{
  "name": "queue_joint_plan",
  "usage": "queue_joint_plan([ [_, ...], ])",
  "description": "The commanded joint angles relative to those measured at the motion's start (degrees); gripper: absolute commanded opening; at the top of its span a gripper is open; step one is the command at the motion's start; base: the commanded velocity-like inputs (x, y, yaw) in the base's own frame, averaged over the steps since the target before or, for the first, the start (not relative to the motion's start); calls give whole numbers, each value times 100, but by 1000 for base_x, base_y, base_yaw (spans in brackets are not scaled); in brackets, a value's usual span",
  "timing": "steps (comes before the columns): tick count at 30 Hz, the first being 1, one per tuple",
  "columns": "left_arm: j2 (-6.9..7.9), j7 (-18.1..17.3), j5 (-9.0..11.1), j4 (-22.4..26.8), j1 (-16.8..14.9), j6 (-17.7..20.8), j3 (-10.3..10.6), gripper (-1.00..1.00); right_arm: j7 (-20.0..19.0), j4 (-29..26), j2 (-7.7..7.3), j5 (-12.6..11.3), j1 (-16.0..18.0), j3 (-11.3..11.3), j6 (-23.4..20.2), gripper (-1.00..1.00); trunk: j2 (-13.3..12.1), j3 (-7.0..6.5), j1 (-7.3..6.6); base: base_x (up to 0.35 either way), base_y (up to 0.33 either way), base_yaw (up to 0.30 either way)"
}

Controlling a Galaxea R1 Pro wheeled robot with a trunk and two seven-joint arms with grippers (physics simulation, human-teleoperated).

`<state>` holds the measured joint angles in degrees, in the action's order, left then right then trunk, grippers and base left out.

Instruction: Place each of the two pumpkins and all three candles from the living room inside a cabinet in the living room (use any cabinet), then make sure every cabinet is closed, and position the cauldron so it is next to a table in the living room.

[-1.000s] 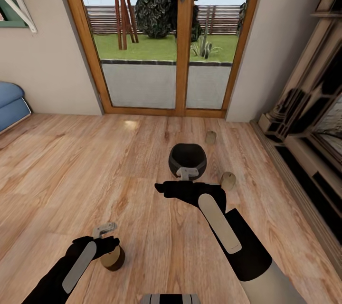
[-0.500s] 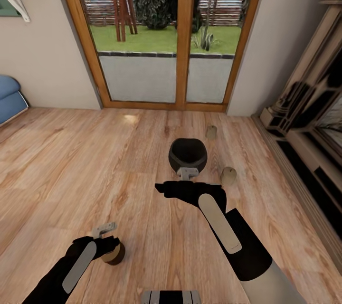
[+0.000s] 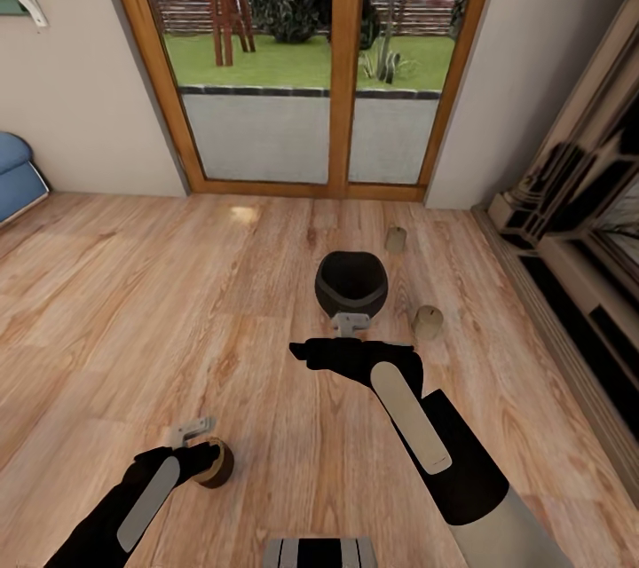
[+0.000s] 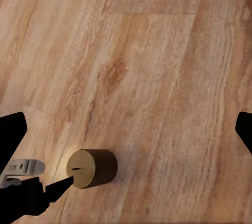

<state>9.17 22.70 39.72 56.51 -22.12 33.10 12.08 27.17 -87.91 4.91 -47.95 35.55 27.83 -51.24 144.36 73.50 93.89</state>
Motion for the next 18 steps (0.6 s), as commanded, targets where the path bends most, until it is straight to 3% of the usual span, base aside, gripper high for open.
queue_joint_plan([
  [1, 6, 58, 61, 5, -3, 1, 22, 100, 60, -6, 1, -57, 4, 3, -9, 100, 4, 27, 1, 0, 0, 0],
  [13, 6, 59, 57, -8, -3, -5, 22, 100, 2, -14, 1, -63, 4, 9, -8, 100, 17, 249, 27, 0, 0, 0],
  [15, 6, 59, 55, -8, -3, -5, 22, 100, -259, -41, 1, -64, 4, 11, -23, 100, 17, 249, 27, 0, 0, 0],
  [18, 6, 59, 54, -8, -3, -5, 22, 100, -1024, -63, 1, -65, 4, 7, -57, 100, 17, 249, 27, 0, 0, 0],
])
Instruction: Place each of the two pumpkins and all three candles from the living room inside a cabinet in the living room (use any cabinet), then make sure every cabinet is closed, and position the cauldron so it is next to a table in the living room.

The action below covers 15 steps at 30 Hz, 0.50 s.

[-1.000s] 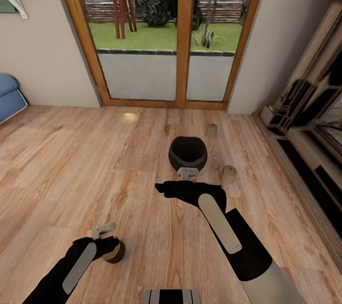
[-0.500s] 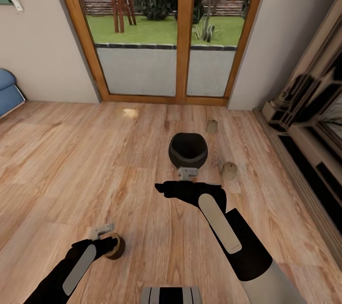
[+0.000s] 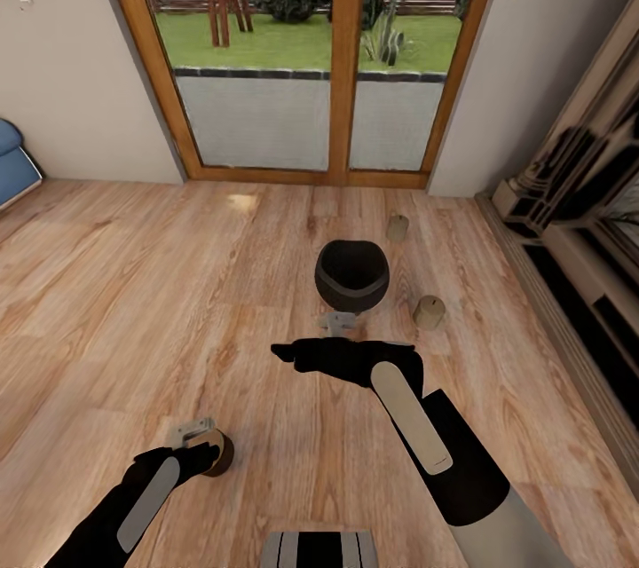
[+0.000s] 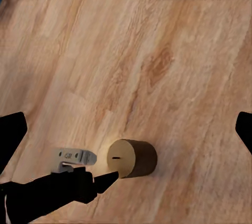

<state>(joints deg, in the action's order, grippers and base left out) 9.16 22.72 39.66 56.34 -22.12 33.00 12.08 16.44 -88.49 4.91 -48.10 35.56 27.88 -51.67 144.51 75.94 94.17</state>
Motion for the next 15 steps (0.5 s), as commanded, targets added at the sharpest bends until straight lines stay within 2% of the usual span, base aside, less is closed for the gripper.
queue_joint_plan([
  [1, 7, 57, 60, 9, -3, 4, 22, 100, -89, -6, 1, -48, 4, -1, -17, 100, 2, 4, -1, 0, 0, 0],
  [2, 7, 57, 60, 9, -3, 4, 22, 100, -474, -11, -4, -47, 4, -13, -25, 100, 2, 4, -1, 0, 0, 0],
  [5, 7, 55, 60, 9, -3, 4, 22, 100, -1012, -16, -7, -43, 4, -38, -28, 100, 2, 4, -1, 0, 0, 0],
  [15, 7, 56, 60, 9, -3, 2, 22, 100, -1195, -11, -8, -51, 4, -55, -28, 100, 14, 204, 22, 0, 0, 0],
])
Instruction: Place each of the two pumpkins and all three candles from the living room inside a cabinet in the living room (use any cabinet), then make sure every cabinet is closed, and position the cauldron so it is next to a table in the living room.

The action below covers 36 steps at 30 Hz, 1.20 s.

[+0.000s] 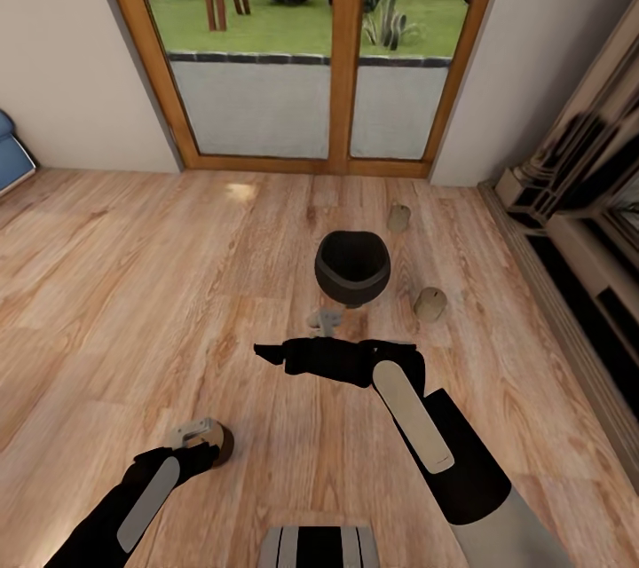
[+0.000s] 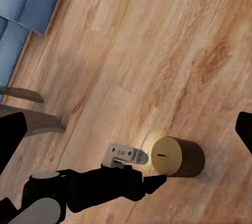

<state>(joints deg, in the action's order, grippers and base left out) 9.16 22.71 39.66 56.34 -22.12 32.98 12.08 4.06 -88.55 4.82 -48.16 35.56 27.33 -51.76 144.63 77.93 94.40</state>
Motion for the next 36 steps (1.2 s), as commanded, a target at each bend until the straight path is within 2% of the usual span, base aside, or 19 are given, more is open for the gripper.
queue_joint_plan([
  [1, 7, 56, 60, 9, -3, 5, 22, 100, 5, -4, 1, -49, 3, 0, -19, 100, 3, 27, 1, 0, 0, 0],
  [4, 7, 57, 61, 9, -3, 6, 22, 100, -520, -4, 1, -175, 3, -5, -19, 100, 3, 27, 1, 0, 0, 0],
  [5, 7, 57, 61, 9, -3, 3, 22, 100, -971, -4, 3, -295, 3, -10, -19, 100, 3, 27, 1, 0, 0, 0],
  [8, 7, 58, 60, 9, -3, 5, 22, 100, -1799, -4, -34, -490, 3, -47, -19, 100, 3, 27, 1, 0, 0, 0],
  [9, 5, 58, 62, 9, -3, 4, 22, 100, -2004, 1, -71, -551, 3, -76, -19, 100, 3, 27, 1, 0, 0, 0],
  [11, 6, 58, 60, 9, -3, 1, 22, 100, -2153, 17, -101, -601, 3, -102, -19, 100, 3, 27, 1, 0, 0, 0],
  [36, 16, 49, 62, 9, -3, 4, 14, 100, -2226, 69, -118, -616, 3, -114, -14, 100, 3, 27, 1, 112, 6, 0],
])
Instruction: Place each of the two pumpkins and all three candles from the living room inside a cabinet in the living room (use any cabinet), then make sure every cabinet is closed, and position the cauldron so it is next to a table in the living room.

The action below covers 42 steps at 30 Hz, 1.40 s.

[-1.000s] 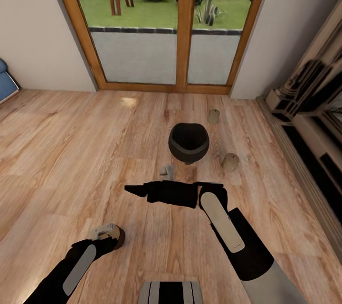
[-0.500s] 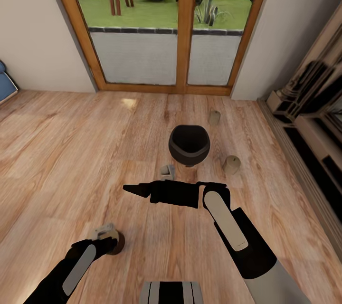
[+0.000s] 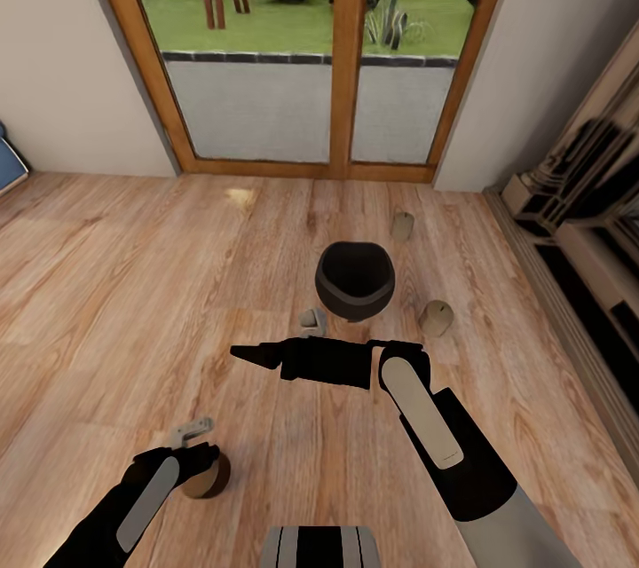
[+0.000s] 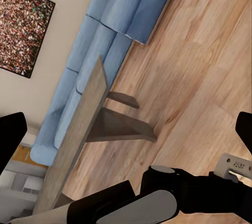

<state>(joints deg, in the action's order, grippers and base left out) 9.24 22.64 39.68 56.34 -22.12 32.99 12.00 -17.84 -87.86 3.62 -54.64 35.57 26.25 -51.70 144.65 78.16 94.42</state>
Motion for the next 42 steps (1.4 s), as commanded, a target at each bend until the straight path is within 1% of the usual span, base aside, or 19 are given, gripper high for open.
queue_joint_plan([
  [1, 7, 57, 61, 8, -3, 4, 22, 100, -35, 3, 2, 32, 3, -5, -18, 100, 2, 4, -1, 19, 1, 0],
  [12, 10, 57, 62, 8, -3, 3, 14, 100, -26, 6, 2, 33, 3, -5, -15, 100, 2, 4, -1, 3, 61, 0],
  [30, 0, 57, 57, -1, -3, -9, 31, 100, -22, 6, -1, 33, 3, -6, -15, 100, 2, 4, -1, 0, 3, 0],
  [33, 10, 57, 61, -1, -3, -133, 34, 100, -20, 6, -1, 33, 3, -5, -15, 100, 2, 4, -1, 0, 0, 0],
  [37, 23, 57, 59, -1, -3, -244, 36, 100, -19, 6, -1, 33, 3, -5, -15, 100, 7, 93, 10, 0, 0, 0],
  [42, 26, 57, 58, -1, -3, -351, 44, 100, -18, 6, -1, 33, 3, -5, -12, 100, 7, 93, 10, 0, 0, 0],
])
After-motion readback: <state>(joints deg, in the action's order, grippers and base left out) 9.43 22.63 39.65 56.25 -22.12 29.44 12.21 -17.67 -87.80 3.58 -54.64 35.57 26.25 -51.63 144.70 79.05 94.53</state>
